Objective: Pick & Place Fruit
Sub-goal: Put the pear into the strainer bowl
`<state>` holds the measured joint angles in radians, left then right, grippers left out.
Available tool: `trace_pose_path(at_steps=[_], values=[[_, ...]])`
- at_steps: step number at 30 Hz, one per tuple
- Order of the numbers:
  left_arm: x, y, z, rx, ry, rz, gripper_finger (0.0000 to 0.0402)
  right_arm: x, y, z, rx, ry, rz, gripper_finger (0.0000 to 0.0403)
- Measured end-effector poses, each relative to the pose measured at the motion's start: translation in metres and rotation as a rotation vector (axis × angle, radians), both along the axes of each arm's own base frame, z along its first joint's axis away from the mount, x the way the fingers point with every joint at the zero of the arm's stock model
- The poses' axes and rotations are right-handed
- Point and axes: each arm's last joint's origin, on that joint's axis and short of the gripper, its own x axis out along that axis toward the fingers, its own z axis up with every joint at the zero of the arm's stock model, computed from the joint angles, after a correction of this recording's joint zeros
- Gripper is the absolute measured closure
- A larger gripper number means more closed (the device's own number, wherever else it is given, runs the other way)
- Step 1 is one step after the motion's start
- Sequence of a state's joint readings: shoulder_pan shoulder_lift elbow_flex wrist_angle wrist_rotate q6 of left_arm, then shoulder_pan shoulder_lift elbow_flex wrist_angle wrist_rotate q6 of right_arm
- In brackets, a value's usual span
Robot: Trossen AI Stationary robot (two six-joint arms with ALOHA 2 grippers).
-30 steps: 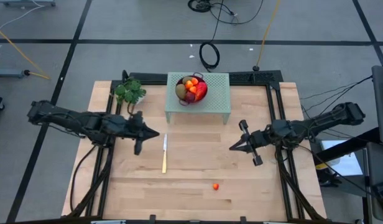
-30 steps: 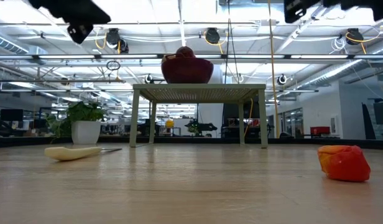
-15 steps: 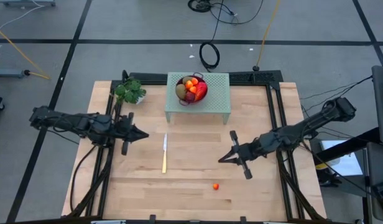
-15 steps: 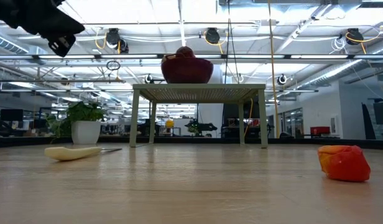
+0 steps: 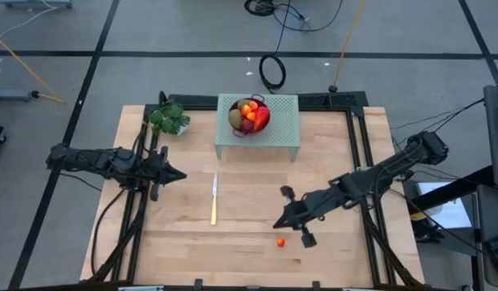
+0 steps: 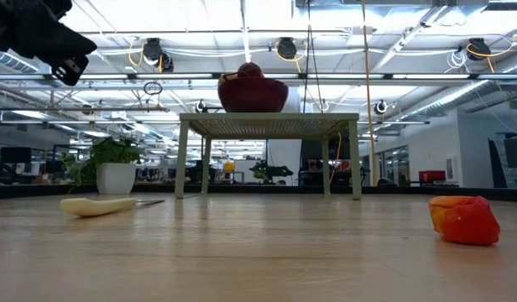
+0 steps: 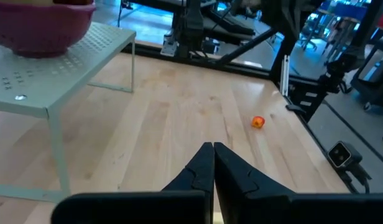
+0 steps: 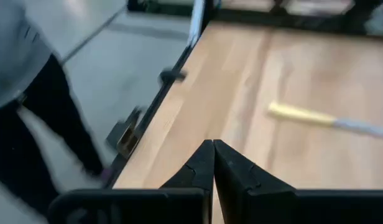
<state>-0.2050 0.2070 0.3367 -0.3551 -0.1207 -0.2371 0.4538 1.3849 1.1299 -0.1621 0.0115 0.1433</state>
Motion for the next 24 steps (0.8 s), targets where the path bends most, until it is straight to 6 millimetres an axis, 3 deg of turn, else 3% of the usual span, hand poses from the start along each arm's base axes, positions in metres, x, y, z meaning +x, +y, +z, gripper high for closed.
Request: trace_pose_path(at_steps=[11,24], values=[[-0.011,0.002,-0.003,0.024,0.009,-0.004,0.0393,0.029,0.020,-0.016,0.008,0.223,0.140,0.0399],[-0.018,0.004,-0.008,0.027,0.041,0.005,0.0389,0.060,0.034,-0.045,-0.035,0.515,0.057,0.0402]])
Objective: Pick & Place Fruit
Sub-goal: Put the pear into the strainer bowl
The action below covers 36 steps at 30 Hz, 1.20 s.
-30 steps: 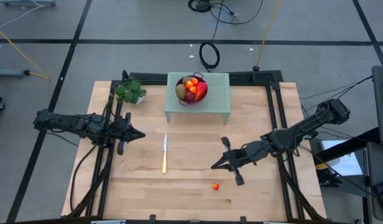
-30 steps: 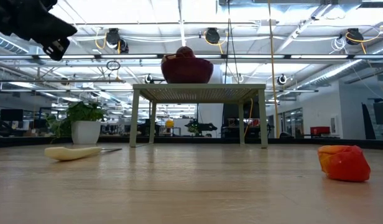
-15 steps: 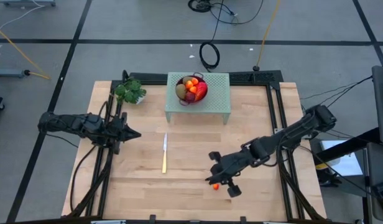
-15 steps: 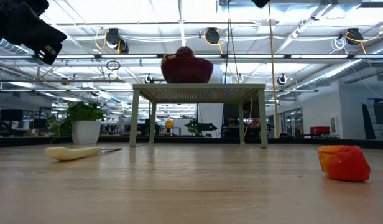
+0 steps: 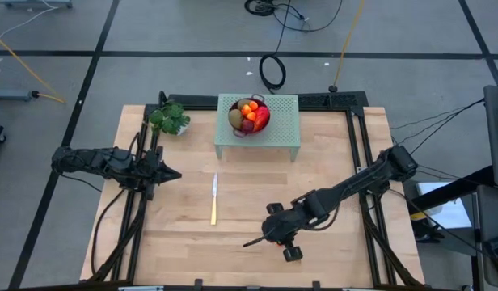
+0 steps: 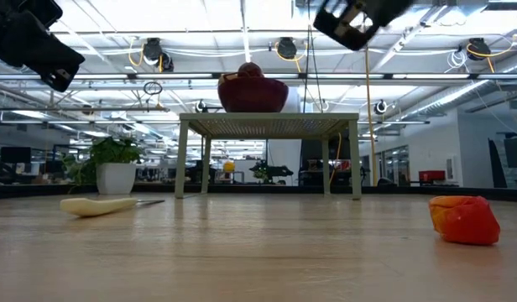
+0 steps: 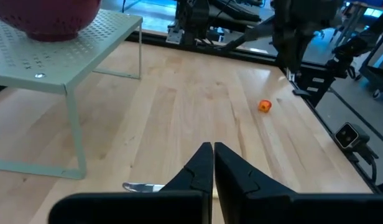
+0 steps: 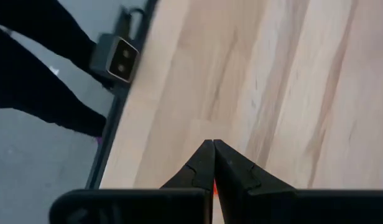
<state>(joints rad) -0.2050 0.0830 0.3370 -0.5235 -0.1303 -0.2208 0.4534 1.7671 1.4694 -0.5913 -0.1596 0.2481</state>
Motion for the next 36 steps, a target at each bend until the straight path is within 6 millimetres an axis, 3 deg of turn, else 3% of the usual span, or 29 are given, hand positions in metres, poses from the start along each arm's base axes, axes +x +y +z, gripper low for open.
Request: trace_pose_path(at_steps=[7,13,22,27,36], values=[[0.000,0.000,0.000,-0.007,-0.002,0.011,0.0399,0.000,-0.001,-0.008,0.037,0.162,-0.166,0.0402],[0.000,0.001,0.000,-0.010,-0.003,0.025,0.0384,-0.006,-0.005,-0.012,0.058,0.297,-0.274,0.0402],[0.000,0.001,0.000,-0.010,-0.004,0.040,0.0399,-0.008,-0.006,-0.013,0.051,0.322,-0.291,0.0391],[0.000,0.001,0.000,-0.014,-0.003,0.041,0.0385,-0.008,-0.006,-0.013,0.052,0.321,-0.291,0.0346],[0.000,0.001,0.000,-0.014,-0.004,0.041,0.0380,-0.007,-0.006,-0.020,0.081,0.324,-0.334,0.0221]])
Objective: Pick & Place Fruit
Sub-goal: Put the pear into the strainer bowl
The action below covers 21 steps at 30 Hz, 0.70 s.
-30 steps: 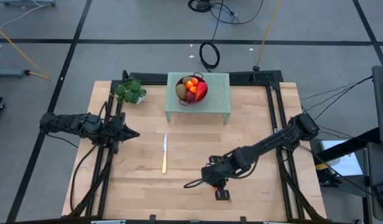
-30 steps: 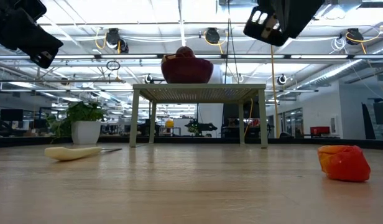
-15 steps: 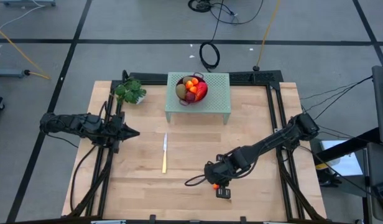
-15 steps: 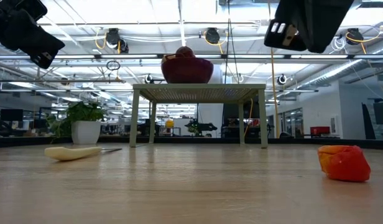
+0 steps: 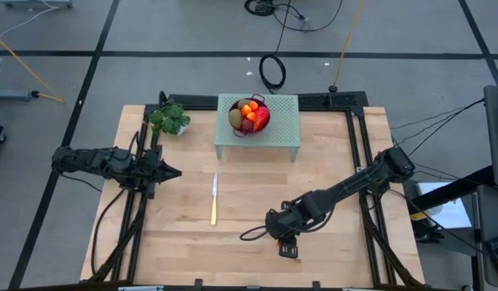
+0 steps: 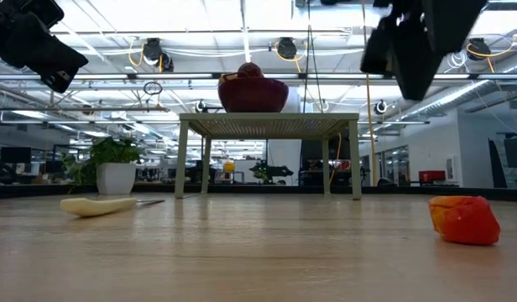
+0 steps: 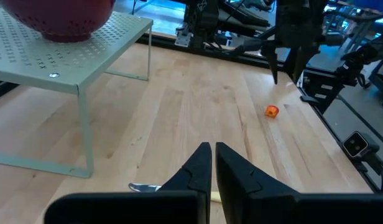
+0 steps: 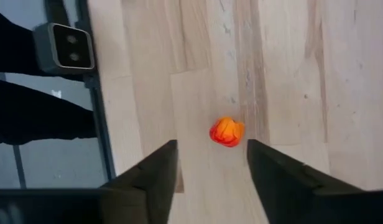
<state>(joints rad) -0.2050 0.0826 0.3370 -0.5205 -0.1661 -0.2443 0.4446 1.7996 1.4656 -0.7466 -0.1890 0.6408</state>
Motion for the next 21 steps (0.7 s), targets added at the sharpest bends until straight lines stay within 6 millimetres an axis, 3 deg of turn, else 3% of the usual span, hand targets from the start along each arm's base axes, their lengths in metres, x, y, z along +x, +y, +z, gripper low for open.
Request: trace_pose_path(at_steps=[7,21], values=[[0.000,0.000,0.000,0.001,0.000,0.000,0.0380,-0.003,0.000,-0.012,0.041,0.045,-0.049,0.0165],[0.000,0.000,0.000,-0.002,0.000,-0.006,0.0380,-0.001,0.001,-0.010,0.055,0.009,-0.062,0.0183]])
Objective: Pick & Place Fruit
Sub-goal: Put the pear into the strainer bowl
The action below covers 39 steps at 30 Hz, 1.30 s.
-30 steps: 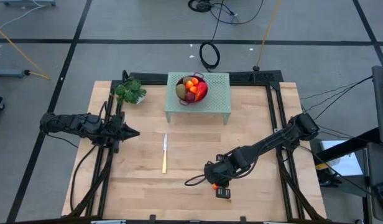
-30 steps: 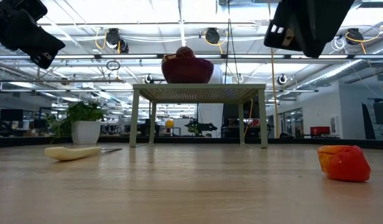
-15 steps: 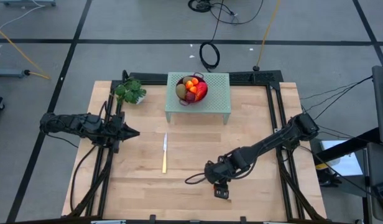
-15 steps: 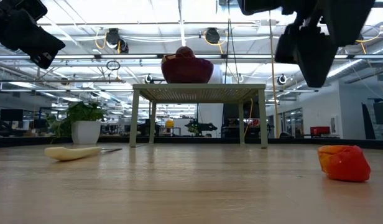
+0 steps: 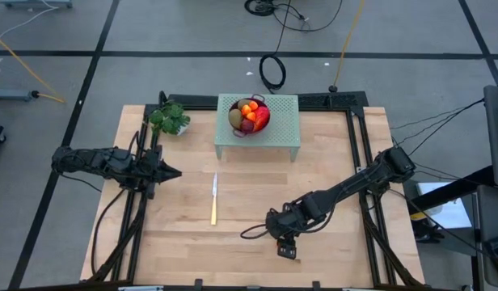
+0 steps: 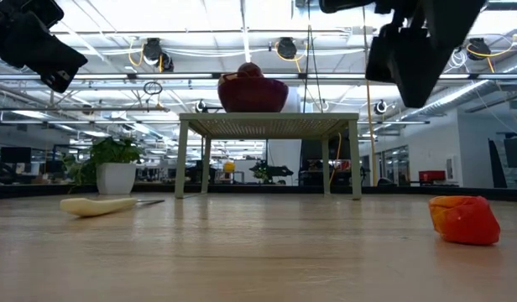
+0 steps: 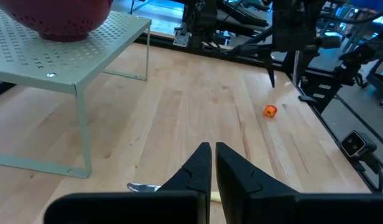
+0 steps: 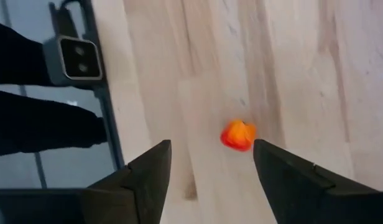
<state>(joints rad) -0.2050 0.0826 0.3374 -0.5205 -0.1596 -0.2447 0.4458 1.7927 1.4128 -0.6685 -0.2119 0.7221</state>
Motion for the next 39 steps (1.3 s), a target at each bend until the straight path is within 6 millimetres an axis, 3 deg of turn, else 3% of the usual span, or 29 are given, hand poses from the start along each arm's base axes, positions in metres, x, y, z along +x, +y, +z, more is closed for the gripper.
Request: trace_pose_path(at_steps=[13,18,24,32,39], values=[[0.000,0.000,0.000,-0.002,0.000,-0.002,0.0380,0.015,0.007,0.010,0.102,-0.159,-0.036,0.0181],[0.000,0.000,0.000,-0.003,0.000,-0.002,0.0380,0.012,0.010,0.009,0.125,-0.117,-0.101,0.0181],[0.000,0.000,0.000,-0.009,0.001,-0.011,0.0380,0.002,0.028,0.008,0.095,-0.113,-0.147,0.0183],[0.000,-0.001,0.000,-0.027,0.002,-0.019,0.0380,-0.014,0.036,0.002,-0.082,-0.092,-0.323,0.0179],[0.000,-0.001,0.000,-0.029,0.002,-0.018,0.0380,-0.015,0.048,-0.027,-0.154,-0.009,-0.306,0.0179]])
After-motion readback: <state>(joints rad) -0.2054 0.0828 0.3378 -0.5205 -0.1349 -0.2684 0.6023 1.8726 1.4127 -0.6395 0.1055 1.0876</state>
